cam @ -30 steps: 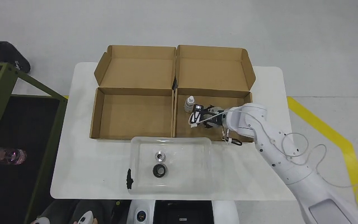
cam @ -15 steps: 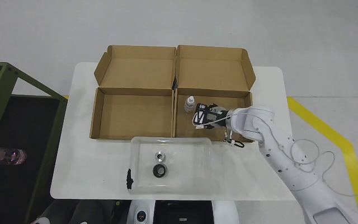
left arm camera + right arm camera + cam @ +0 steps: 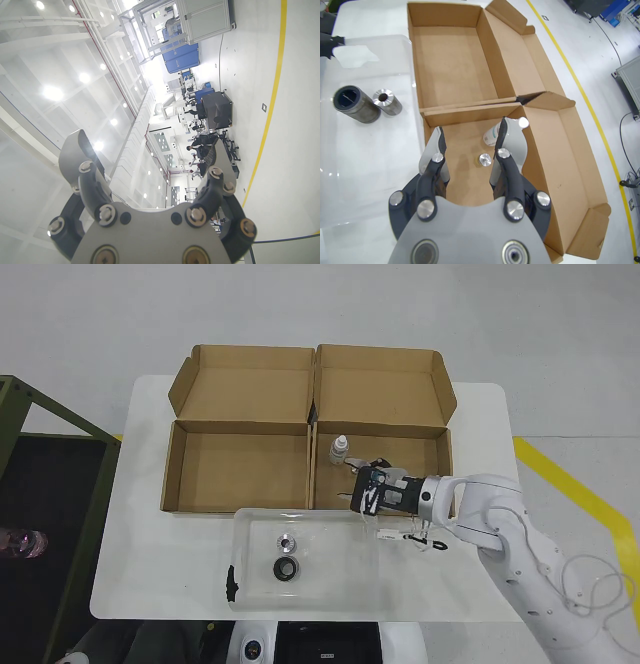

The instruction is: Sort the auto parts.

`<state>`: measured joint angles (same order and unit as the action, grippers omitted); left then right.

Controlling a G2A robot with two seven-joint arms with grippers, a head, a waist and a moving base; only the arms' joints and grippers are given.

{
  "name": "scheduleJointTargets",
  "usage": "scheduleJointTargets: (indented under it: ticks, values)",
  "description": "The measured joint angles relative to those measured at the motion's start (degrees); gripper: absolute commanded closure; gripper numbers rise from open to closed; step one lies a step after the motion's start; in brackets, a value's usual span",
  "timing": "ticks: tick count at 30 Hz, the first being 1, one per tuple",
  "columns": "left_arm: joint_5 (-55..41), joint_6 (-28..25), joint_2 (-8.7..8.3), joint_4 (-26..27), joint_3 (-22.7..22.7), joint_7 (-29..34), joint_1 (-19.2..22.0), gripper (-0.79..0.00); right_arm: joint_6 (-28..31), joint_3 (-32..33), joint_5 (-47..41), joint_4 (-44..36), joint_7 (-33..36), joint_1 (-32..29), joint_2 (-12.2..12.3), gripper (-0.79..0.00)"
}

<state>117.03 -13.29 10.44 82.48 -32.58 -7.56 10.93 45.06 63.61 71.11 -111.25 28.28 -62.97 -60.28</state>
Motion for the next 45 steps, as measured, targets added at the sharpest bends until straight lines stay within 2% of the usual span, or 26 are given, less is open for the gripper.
scheduleJointTargets:
  ticks: [4, 7, 14, 31, 45]
  values:
    - [0.0, 0.0, 0.00, 0.0, 0.0, 0.0, 0.0, -0.785, 0.4, -1.1, -0.3, -2.6, -1.0, -1.9, 0.1, -0.385]
    - [0.0, 0.0, 0.00, 0.0, 0.0, 0.0, 0.0, -0.785, 0.3, -2.7, 0.2, -3.5, -2.1, -2.4, -0.1, -0.345]
    - [0.0, 0.0, 0.00, 0.0, 0.0, 0.0, 0.0, -0.785, -1.1, -8.6, 4.4, -3.8, -5.2, -2.0, -1.0, -0.369]
    - [0.0, 0.0, 0.00, 0.0, 0.0, 0.0, 0.0, -0.785, -2.6, -22.4, 8.8, 3.0, -5.7, 2.6, -4.3, -0.357]
    - [0.0, 0.0, 0.00, 0.0, 0.0, 0.0, 0.0, -0.785, -3.7, -22.8, 9.2, 8.0, -4.1, 4.0, -5.2, -0.351]
